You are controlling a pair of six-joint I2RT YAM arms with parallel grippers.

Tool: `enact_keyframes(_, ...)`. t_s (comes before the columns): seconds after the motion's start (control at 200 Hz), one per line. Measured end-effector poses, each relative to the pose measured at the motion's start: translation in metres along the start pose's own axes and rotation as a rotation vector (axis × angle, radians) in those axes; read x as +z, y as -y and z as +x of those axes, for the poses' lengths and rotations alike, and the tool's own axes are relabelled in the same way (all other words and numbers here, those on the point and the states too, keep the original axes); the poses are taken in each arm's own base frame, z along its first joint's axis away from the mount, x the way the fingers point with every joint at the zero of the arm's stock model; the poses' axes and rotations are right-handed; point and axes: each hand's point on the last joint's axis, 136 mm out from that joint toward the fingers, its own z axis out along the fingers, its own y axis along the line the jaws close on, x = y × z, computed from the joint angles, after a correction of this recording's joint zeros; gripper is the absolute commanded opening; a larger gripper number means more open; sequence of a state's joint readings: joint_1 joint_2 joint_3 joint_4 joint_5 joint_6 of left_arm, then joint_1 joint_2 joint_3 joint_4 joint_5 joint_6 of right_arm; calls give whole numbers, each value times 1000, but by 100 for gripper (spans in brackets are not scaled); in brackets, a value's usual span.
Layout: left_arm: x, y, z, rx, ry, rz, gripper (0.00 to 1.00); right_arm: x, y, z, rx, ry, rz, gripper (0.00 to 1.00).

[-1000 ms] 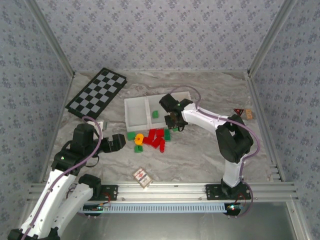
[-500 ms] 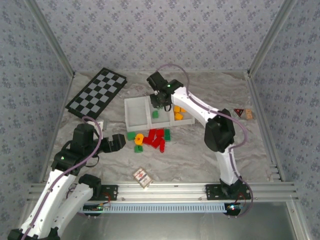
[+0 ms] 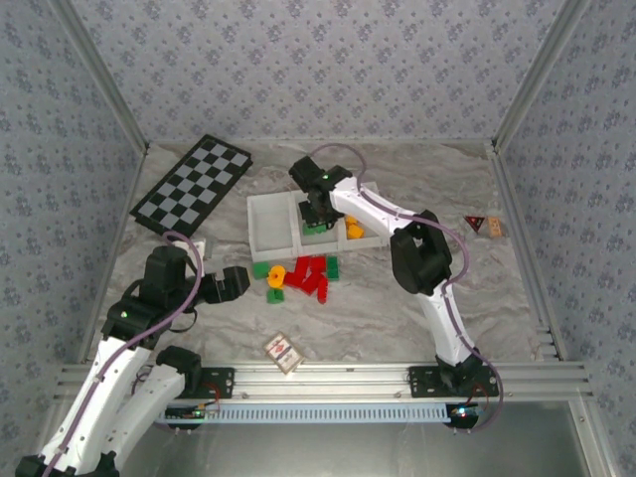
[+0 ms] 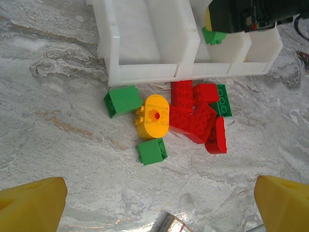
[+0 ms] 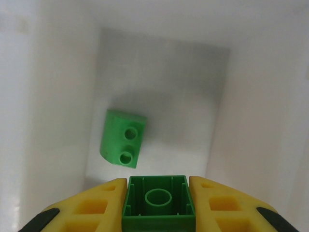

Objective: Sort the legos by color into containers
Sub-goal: Place the lego in the container, then move the lego to the center of the table.

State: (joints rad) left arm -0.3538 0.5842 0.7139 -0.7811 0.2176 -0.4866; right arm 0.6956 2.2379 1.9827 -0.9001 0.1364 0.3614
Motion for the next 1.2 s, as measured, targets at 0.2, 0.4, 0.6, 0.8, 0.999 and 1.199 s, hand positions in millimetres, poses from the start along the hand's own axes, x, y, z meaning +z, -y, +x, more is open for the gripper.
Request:
enact_keyframes(0.2, -1, 1, 0, 2, 6, 3, 100, 10, -2, 9, 13, -17, -4, 43)
enact_keyframes(0.4, -1, 0, 0, 1, 5, 3, 100, 0, -4, 10, 20, 1, -13, 52)
enact_keyframes(0.6, -1, 0, 0, 1, 5, 2, 100, -31, -5, 7, 22, 55, -20, 52)
enact_keyframes(0.8, -1, 0, 0, 1, 5, 2, 99, -64, -4, 18, 37, 112, -22, 51)
enact_keyframes(0.999, -1, 0, 0, 1, 5, 2, 99, -73, 4, 53, 74, 96, -17, 50)
enact_keyframes(1.199, -1, 0, 0, 1, 5, 2, 100, -54, 12, 91, 94, 24, 12, 51)
